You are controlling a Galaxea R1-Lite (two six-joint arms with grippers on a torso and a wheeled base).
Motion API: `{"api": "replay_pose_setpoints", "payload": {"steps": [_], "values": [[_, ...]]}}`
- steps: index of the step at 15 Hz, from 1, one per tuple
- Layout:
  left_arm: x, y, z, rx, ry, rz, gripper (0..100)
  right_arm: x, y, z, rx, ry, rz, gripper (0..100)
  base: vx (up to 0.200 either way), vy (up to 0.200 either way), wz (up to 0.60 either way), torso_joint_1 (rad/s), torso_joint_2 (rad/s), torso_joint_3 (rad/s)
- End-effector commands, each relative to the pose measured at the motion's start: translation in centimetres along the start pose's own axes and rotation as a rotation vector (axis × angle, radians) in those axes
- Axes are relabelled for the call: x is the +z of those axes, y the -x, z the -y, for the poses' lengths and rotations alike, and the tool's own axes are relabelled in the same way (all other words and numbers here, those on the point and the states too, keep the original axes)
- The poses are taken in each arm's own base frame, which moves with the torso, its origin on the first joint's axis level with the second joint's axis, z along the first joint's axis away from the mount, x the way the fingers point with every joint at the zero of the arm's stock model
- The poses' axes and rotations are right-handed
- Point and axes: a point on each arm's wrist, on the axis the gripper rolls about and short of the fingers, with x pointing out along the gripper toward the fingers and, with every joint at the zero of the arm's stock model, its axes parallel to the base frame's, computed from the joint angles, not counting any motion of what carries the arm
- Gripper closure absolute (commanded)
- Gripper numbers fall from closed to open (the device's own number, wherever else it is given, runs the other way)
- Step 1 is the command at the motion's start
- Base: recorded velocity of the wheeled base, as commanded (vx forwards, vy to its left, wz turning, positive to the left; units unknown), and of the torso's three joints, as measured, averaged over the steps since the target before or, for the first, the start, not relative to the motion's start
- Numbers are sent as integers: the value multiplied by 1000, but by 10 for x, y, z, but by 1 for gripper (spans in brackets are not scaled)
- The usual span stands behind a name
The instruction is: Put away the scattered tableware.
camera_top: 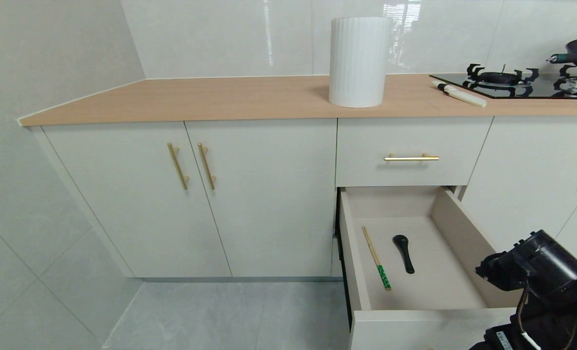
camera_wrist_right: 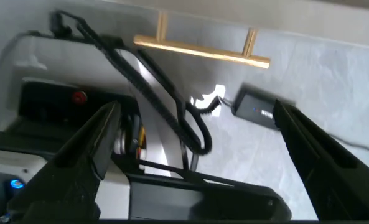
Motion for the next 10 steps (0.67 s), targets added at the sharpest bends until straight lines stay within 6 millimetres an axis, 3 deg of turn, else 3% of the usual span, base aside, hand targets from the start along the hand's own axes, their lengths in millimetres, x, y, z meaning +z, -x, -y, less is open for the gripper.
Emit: {"api": "replay_pose_setpoints", "payload": {"steps": [1, 7, 10], "values": [[0, 0, 0, 0, 0, -1, 0, 4, -17, -3, -18, 2, -49, 0, 0, 0, 0, 0, 0, 0], [0, 0, 0, 0, 0, -1, 0, 8, -27, -5, 5, -12, 38, 0, 0, 0, 0, 0, 0, 0], [0, 0, 0, 0, 0, -1, 0, 20, -31, -7, 25, -28, 123, 0, 0, 0, 0, 0, 0, 0]]}}
